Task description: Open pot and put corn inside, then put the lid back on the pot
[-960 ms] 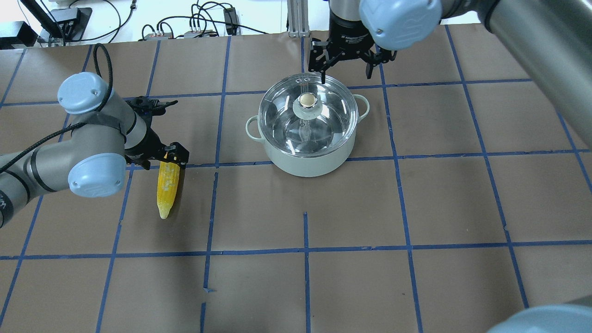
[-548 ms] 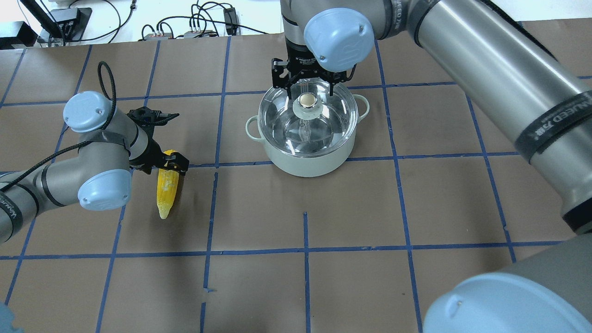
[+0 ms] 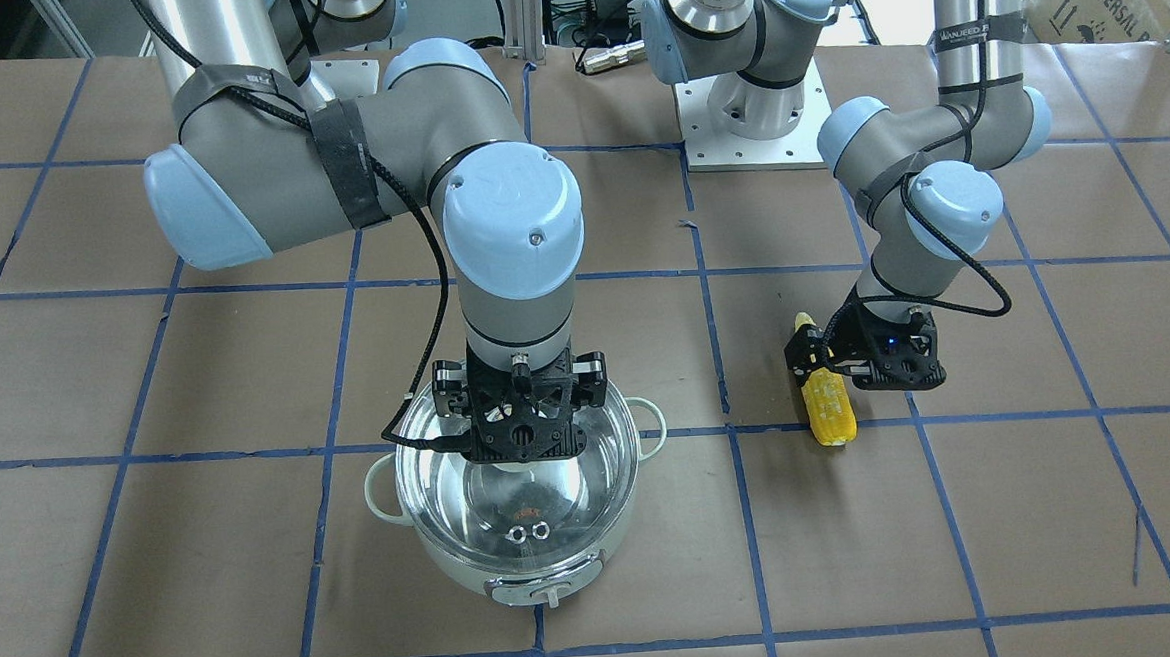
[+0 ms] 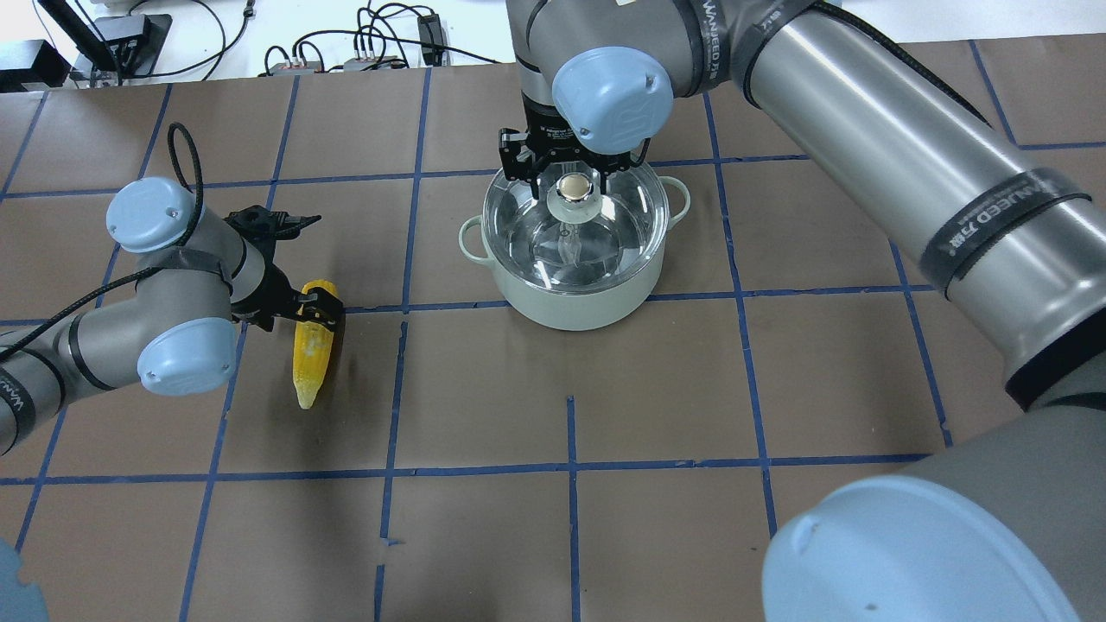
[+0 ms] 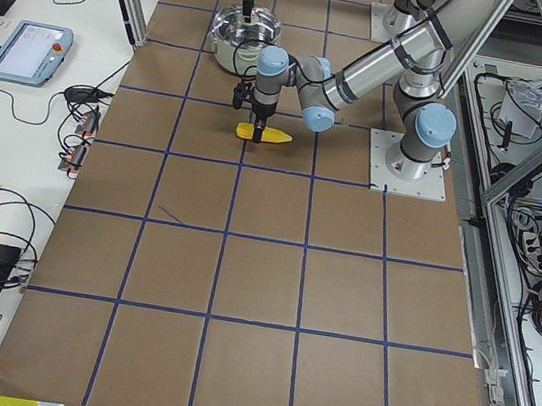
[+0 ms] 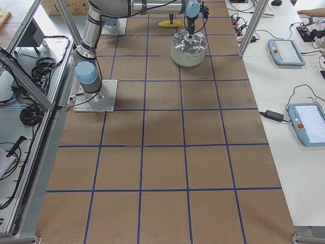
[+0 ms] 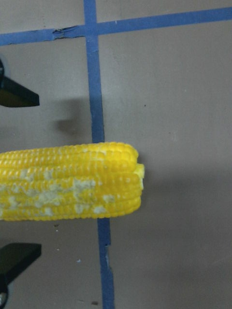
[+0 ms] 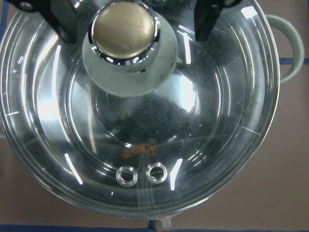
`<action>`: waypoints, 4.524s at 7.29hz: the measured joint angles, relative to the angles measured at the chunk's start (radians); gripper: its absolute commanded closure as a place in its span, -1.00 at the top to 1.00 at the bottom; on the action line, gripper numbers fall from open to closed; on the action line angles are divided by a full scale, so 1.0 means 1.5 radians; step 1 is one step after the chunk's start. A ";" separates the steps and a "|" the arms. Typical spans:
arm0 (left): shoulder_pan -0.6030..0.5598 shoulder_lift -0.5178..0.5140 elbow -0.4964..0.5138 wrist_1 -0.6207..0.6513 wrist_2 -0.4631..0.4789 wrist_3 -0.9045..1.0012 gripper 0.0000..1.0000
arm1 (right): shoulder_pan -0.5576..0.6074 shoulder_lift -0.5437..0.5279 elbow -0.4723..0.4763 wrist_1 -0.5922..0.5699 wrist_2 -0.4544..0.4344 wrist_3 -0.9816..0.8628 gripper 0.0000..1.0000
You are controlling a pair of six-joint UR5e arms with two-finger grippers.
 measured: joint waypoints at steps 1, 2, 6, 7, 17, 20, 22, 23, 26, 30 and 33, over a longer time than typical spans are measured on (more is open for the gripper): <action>-0.002 -0.001 0.000 0.000 0.000 -0.002 1.00 | -0.003 0.002 0.002 -0.007 -0.001 0.000 0.49; -0.004 -0.002 -0.001 -0.001 0.000 -0.003 1.00 | -0.005 0.002 0.005 -0.009 -0.001 -0.001 0.48; -0.006 -0.017 -0.007 0.018 0.001 0.004 -0.22 | -0.006 0.001 0.019 -0.012 0.004 -0.002 -0.34; -0.007 -0.022 -0.007 0.034 0.005 0.004 -0.45 | -0.006 0.001 0.017 -0.009 0.005 -0.002 -0.40; -0.067 0.094 0.267 -0.390 0.068 -0.098 -0.64 | -0.218 -0.057 -0.006 0.085 -0.021 -0.216 -0.73; -0.154 0.065 0.397 -0.504 0.066 -0.209 -0.64 | -0.339 -0.042 0.033 0.071 -0.018 -0.370 -0.74; -0.243 0.006 0.470 -0.515 0.066 -0.308 -0.64 | -0.356 -0.039 0.062 0.030 -0.024 -0.392 -0.74; -0.280 -0.033 0.513 -0.517 0.062 -0.347 -0.64 | -0.357 -0.039 0.072 0.008 -0.024 -0.397 -0.74; -0.360 -0.143 0.627 -0.517 0.040 -0.426 -0.64 | -0.357 -0.037 0.079 -0.008 -0.024 -0.401 -0.74; -0.417 -0.253 0.727 -0.511 0.035 -0.483 -0.41 | -0.358 -0.033 0.079 -0.008 -0.024 -0.401 -0.74; -0.423 -0.268 0.724 -0.511 0.034 -0.482 -0.22 | -0.358 -0.034 0.079 -0.009 -0.023 -0.399 -0.74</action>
